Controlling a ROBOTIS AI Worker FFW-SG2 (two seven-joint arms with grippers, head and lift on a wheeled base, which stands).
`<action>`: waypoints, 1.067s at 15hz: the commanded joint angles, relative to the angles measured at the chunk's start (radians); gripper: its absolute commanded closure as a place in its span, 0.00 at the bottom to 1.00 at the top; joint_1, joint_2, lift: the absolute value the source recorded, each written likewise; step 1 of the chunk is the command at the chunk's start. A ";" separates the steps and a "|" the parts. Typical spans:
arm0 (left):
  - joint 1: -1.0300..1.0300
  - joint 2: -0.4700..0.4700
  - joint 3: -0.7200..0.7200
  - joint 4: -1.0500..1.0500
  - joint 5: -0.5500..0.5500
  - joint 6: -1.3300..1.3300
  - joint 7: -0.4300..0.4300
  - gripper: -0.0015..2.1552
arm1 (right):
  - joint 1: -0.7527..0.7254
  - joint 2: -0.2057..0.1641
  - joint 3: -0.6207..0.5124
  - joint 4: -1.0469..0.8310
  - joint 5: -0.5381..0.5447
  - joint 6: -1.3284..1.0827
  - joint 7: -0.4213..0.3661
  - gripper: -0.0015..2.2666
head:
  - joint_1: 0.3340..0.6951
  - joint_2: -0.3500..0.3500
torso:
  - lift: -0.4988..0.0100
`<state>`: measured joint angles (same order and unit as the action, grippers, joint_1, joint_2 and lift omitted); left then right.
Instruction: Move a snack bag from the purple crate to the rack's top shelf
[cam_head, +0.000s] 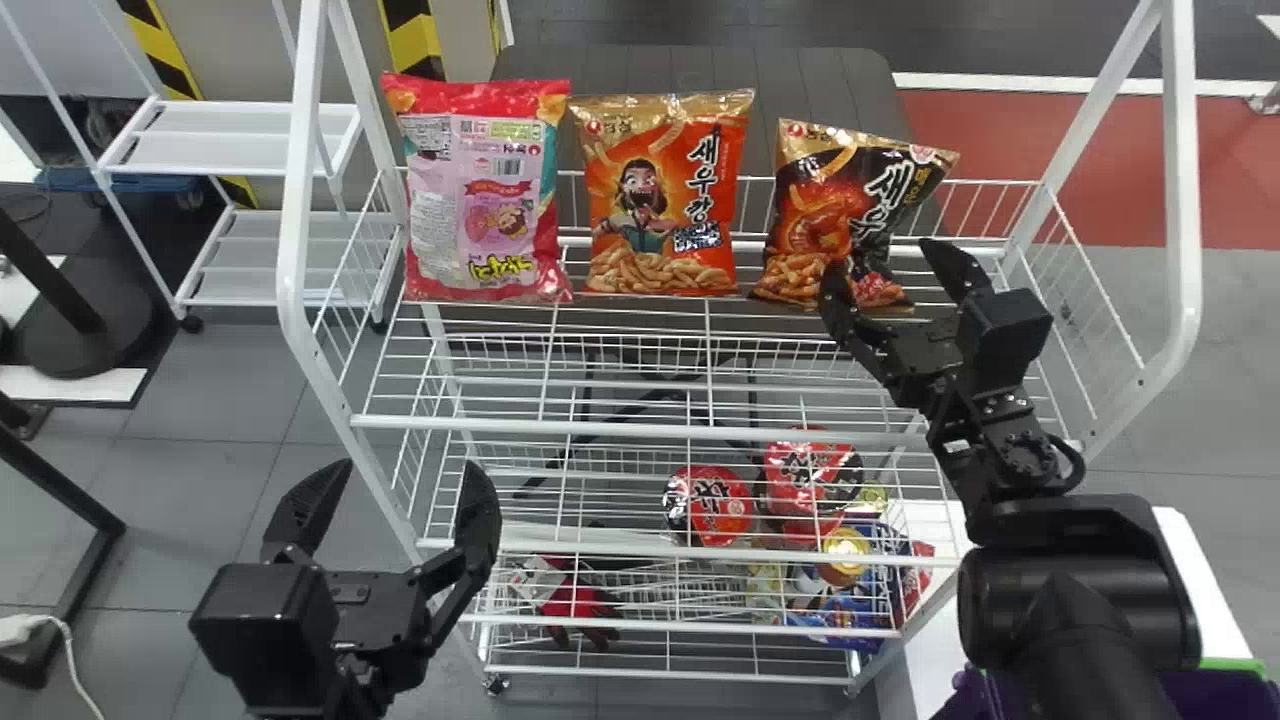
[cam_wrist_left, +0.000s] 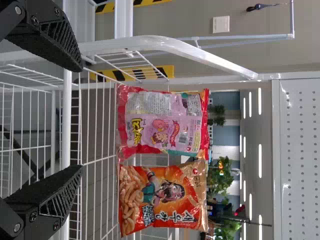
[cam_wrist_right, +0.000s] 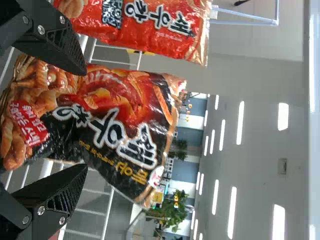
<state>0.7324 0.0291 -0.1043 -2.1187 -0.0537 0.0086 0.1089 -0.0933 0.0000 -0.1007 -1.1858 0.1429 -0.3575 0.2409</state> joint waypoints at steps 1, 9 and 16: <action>0.001 0.000 0.000 -0.001 0.000 0.000 0.000 0.06 | 0.098 0.001 -0.024 -0.222 -0.049 0.130 0.014 0.09 | 1.00 0.47 | 0.98; 0.022 0.002 0.002 -0.027 0.000 -0.009 0.000 0.06 | 0.618 0.001 -0.033 -0.824 -0.203 0.191 0.089 0.09 | 1.00 0.41 | 0.98; 0.067 0.000 0.009 -0.032 0.006 -0.086 0.015 0.06 | 0.830 -0.040 -0.021 -0.850 -0.233 -0.021 0.072 0.09 | 1.00 0.44 | 0.98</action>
<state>0.7870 0.0302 -0.1001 -2.1496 -0.0504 -0.0557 0.1243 0.7099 -0.0306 -0.1205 -2.0357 -0.0901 -0.3467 0.3140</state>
